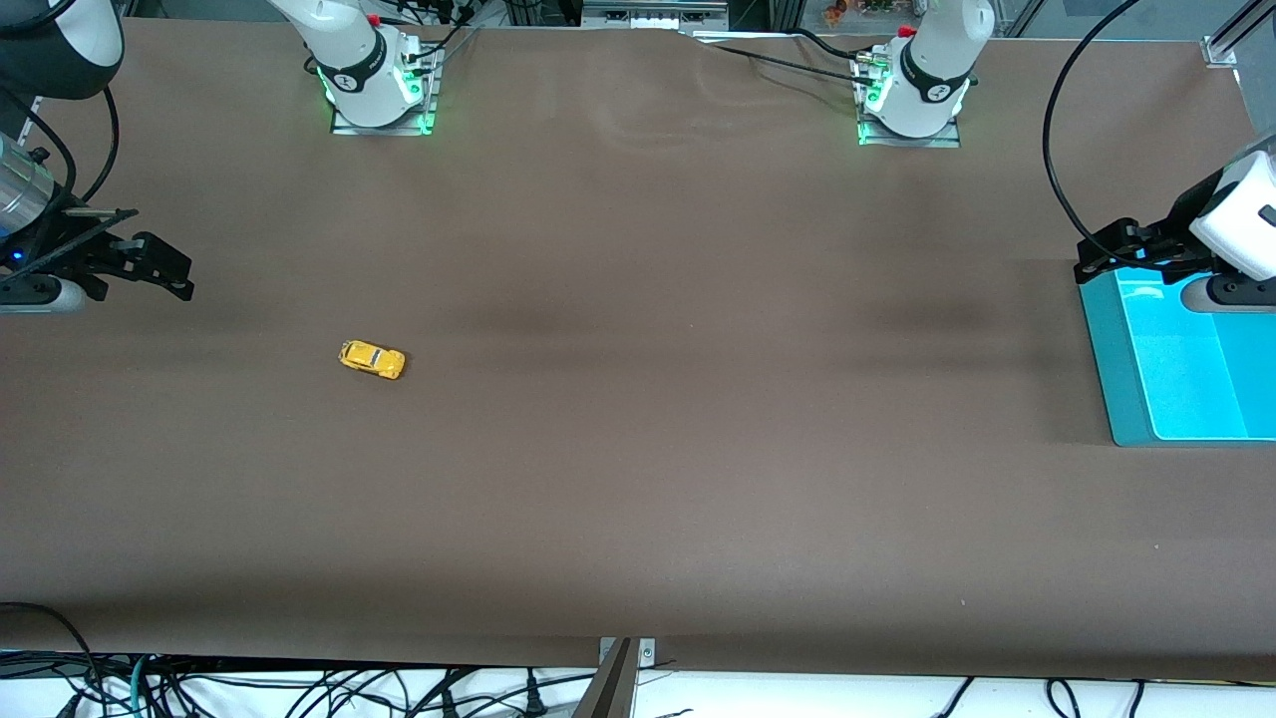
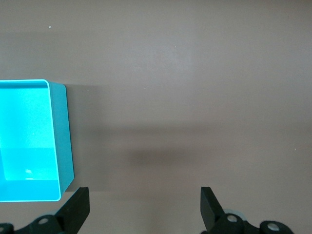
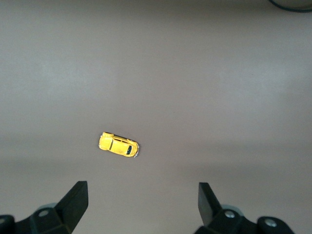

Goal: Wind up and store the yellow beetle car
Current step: 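Lower the right gripper down over the yellow beetle car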

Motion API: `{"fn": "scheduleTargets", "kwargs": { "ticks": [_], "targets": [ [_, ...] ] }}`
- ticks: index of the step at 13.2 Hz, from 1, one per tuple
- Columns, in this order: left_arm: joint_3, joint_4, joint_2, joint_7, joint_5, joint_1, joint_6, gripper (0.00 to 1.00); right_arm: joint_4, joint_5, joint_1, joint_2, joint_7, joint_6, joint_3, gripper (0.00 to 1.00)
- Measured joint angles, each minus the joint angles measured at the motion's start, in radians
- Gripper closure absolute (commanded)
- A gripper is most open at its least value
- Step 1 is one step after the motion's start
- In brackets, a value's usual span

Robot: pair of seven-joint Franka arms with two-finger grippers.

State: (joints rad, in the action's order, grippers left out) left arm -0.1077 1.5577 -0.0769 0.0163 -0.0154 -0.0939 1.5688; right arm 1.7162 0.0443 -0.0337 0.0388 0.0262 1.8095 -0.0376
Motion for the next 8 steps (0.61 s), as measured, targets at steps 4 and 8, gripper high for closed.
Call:
{"fn": "scheduleTargets", "kwargs": {
  "ticks": [4, 8],
  "targets": [
    [-0.045, -0.001, 0.000, 0.000, 0.000, 0.009, 0.000, 0.00, 0.000, 0.000, 0.010, 0.027, 0.004, -0.002, -0.001, 0.00],
    [-0.056, -0.002, 0.000, 0.000, 0.000, 0.021, 0.000, 0.00, 0.002, 0.001, 0.021, 0.046, 0.273, -0.010, -0.002, 0.00]
  ]
}}
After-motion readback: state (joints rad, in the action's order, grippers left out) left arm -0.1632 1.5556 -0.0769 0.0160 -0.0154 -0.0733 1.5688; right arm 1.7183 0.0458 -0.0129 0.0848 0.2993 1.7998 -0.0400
